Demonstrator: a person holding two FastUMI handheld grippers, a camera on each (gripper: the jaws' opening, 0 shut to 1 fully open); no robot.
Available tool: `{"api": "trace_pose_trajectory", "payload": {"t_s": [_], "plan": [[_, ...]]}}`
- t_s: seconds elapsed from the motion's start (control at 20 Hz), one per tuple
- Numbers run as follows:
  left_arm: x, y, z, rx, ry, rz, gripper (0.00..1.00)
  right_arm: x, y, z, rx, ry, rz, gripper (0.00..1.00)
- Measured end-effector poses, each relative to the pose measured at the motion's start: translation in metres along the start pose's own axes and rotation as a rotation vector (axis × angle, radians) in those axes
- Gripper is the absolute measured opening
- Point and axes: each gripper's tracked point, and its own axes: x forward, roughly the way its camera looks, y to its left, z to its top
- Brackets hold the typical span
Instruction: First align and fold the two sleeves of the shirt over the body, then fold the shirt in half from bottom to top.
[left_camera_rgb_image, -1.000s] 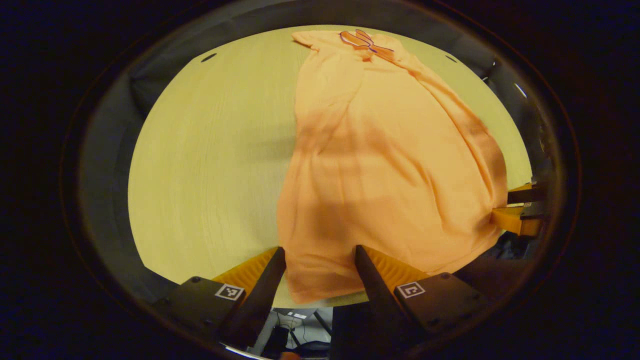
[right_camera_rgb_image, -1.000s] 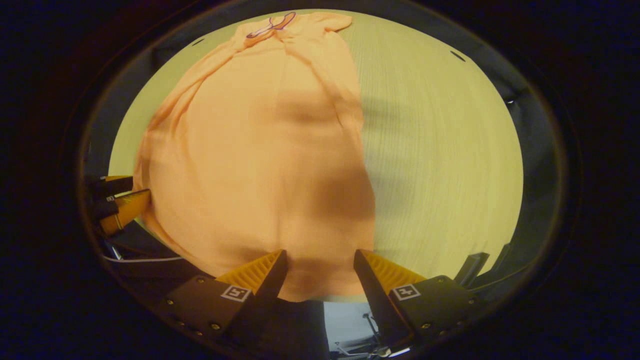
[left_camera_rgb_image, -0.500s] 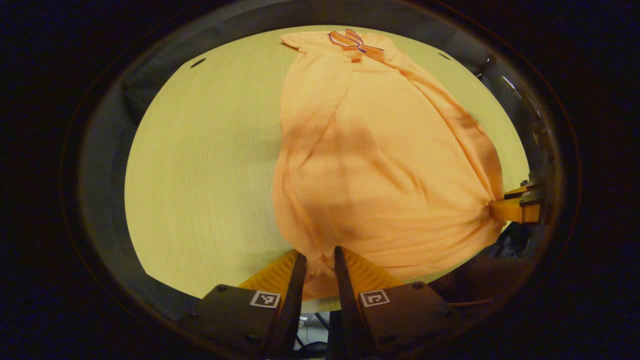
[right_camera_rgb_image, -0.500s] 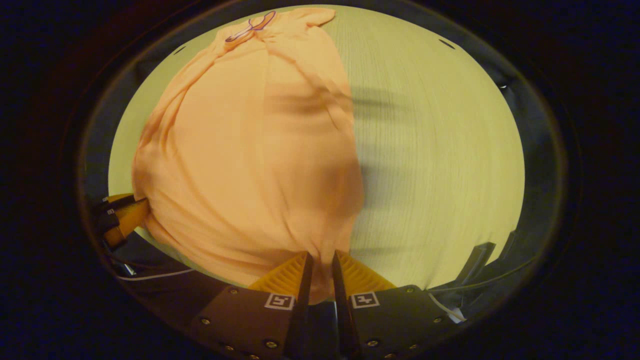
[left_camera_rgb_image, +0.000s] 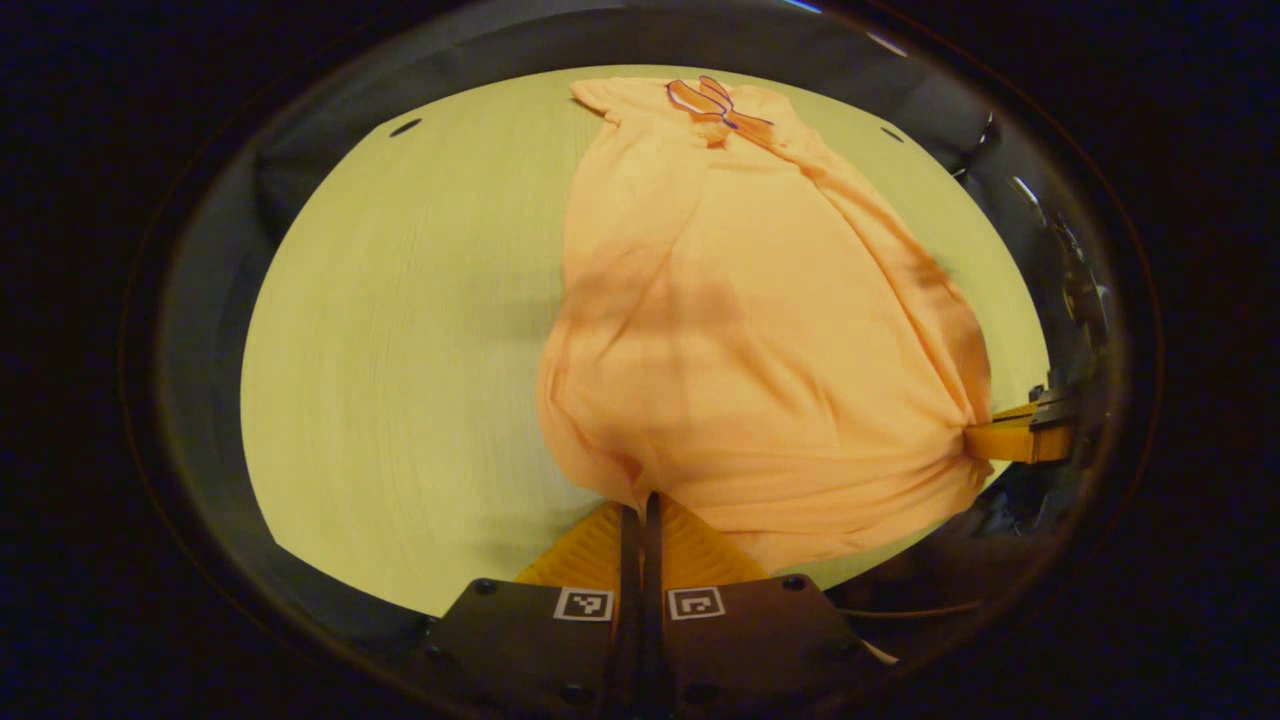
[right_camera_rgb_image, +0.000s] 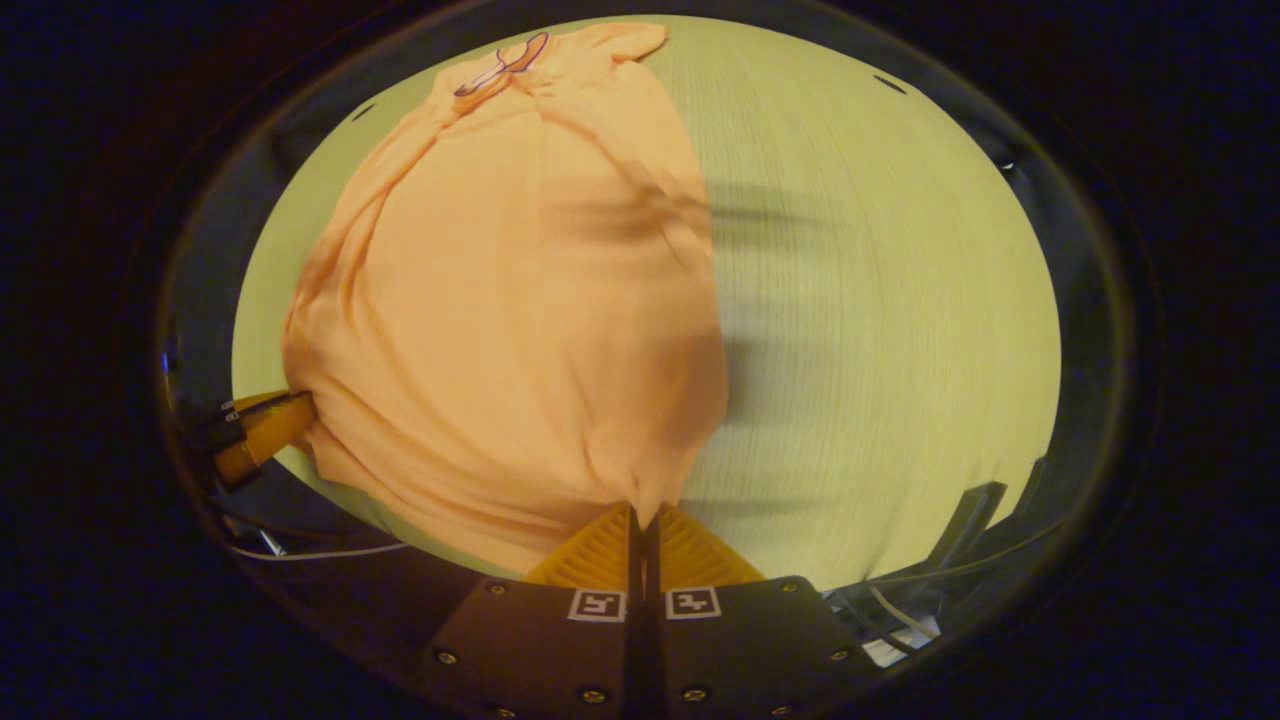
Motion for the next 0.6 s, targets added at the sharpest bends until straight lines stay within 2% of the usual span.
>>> {"api": "trace_pose_trajectory", "payload": {"t_s": [0.25,0.6], "plan": [[-0.029,-0.005,0.038,-0.033,-0.08,-0.015,0.06,-0.027,0.001,0.034,0.023,-0.085,0.015,0.0],[-0.057,0.004,0.123,-0.041,-0.217,-0.026,0.06,-0.079,-0.002,0.118,0.057,-0.266,0.032,0.0]]}}
